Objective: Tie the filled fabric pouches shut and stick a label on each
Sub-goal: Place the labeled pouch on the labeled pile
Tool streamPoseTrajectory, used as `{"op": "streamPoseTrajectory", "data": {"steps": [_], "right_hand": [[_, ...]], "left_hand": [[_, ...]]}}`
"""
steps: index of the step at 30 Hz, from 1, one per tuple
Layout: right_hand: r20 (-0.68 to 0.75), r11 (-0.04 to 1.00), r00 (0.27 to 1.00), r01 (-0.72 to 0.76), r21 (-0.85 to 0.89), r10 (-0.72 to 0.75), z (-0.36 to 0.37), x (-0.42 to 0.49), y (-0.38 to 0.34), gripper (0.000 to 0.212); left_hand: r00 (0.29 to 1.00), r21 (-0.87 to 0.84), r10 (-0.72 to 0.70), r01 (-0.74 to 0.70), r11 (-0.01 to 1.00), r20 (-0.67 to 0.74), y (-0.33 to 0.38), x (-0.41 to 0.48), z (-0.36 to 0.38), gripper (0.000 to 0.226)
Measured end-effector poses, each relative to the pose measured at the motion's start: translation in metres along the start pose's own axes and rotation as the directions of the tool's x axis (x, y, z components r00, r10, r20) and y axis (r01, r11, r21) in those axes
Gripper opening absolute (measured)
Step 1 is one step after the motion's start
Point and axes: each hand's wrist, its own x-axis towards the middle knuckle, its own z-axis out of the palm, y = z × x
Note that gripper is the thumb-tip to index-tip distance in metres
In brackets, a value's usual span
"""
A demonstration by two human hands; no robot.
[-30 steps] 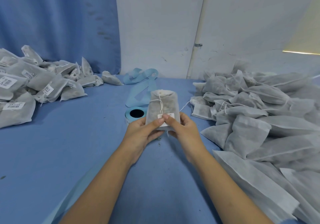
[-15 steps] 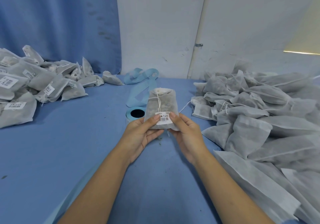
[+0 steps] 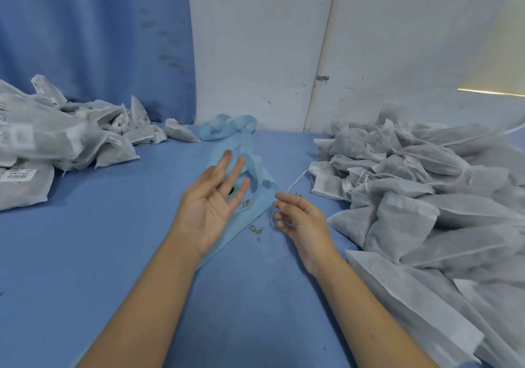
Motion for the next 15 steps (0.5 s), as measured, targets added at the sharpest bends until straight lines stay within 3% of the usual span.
{"op": "streamPoseTrajectory", "data": {"steps": [1, 5, 10, 12, 15], "right_hand": [[-0.028, 1.000, 1.000, 0.006, 0.027, -0.005, 0.000, 0.002, 0.000, 0.019], [-0.138, 0.976, 0.990, 0.015, 0.219, 0.015, -0.008, 0.013, -0.005, 0.042], [-0.195, 0.899, 0.977, 0.004, 0.439, 0.091, -0.027, 0.032, -0.015, 0.062], [-0.226, 0.877, 0.967, 0.007, 0.480, 0.116, -0.032, 0.040, -0.018, 0.052], [-0.239, 0.886, 0.960, -0.021, 0.462, 0.147, -0.034, 0.048, -0.023, 0.015]], "left_hand": [[0.999, 0.044, -0.032, 0.031, 0.999, 0.011, -0.004, -0.001, 0.001, 0.002], [0.991, 0.273, -0.134, 0.121, 0.955, 0.029, -0.018, -0.003, 0.005, 0.038], [0.983, 0.391, -0.181, 0.174, 0.904, -0.021, -0.029, -0.006, 0.006, 0.024], [0.982, 0.410, -0.187, 0.183, 0.894, -0.031, -0.032, -0.006, 0.006, 0.023], [0.980, 0.429, -0.191, 0.193, 0.883, -0.047, -0.034, -0.006, 0.007, 0.021]]}}
